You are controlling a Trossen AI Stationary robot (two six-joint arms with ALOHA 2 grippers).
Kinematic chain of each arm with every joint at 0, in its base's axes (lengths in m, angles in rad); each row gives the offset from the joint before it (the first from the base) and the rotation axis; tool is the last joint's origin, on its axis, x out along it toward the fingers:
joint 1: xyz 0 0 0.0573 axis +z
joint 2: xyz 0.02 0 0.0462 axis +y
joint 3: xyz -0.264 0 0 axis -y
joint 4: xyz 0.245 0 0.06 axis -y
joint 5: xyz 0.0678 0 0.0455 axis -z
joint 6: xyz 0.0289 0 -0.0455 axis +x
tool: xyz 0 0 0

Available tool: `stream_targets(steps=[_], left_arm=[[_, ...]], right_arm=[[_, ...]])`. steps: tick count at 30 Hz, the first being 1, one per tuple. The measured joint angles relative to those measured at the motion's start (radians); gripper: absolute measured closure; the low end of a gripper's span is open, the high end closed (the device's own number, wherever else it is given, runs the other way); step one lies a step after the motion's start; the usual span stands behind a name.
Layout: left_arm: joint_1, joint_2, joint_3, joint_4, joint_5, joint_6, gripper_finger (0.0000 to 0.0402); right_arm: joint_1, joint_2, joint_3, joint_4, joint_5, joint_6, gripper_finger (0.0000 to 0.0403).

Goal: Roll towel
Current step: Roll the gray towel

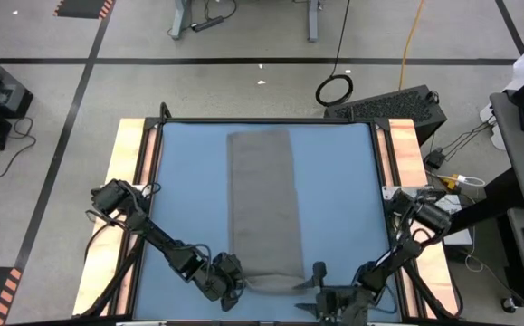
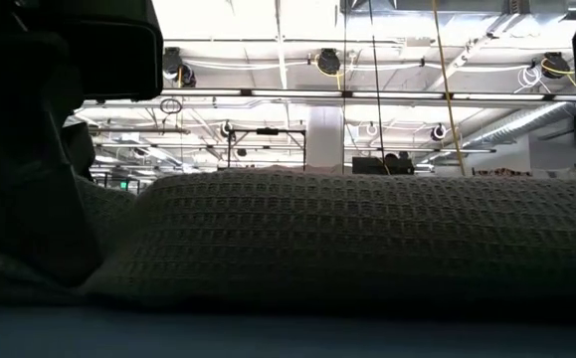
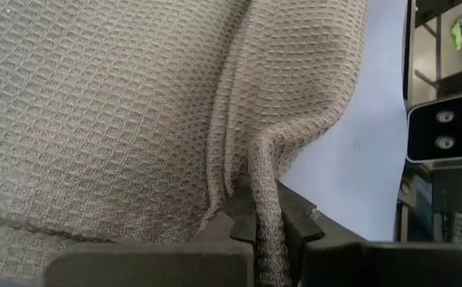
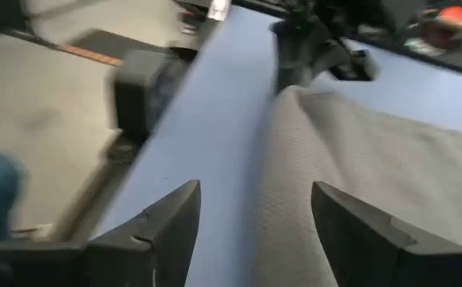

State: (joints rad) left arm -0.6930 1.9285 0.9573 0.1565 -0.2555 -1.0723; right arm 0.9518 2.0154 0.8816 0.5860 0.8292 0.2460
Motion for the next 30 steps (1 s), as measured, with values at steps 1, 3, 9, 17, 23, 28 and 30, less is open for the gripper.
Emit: stream_targets(steps=[1, 3, 9, 17, 23, 28, 30], left_arm=[[0.0, 0.0, 0.0, 0.001, 0.003, -0.011, 0.0386], [0.0, 0.0, 0.0, -0.003, 0.01, -0.027, 0.0386], [-0.001, 0.0, 0.0, -0.007, 0.02, -0.048, 0.0385], [-0.001, -0.001, 0.001, -0.013, 0.024, -0.048, 0.0385], [0.0, -0.002, 0.001, -0.017, 0.039, -0.04, 0.0385], [-0.001, -0.002, 0.001, -0.017, 0.042, -0.022, 0.0384], [-0.001, -0.002, 0.001, -0.017, 0.042, -0.02, 0.0384]], right_arm=[[-0.001, 0.015, 0.022, -0.027, 0.026, -0.004, 0.0172], [0.0, 0.036, 0.052, -0.084, 0.068, -0.012, 0.0174], [-0.004, 0.083, 0.065, -0.099, 0.079, 0.016, 0.0192], [-0.023, 0.114, 0.065, -0.095, 0.084, 0.156, 0.0204], [-0.027, 0.115, 0.065, -0.085, 0.135, 0.104, 0.0204], [-0.025, 0.115, 0.066, -0.071, 0.133, 0.055, 0.0204], [-0.025, 0.115, 0.066, -0.069, 0.126, 0.047, 0.0204]])
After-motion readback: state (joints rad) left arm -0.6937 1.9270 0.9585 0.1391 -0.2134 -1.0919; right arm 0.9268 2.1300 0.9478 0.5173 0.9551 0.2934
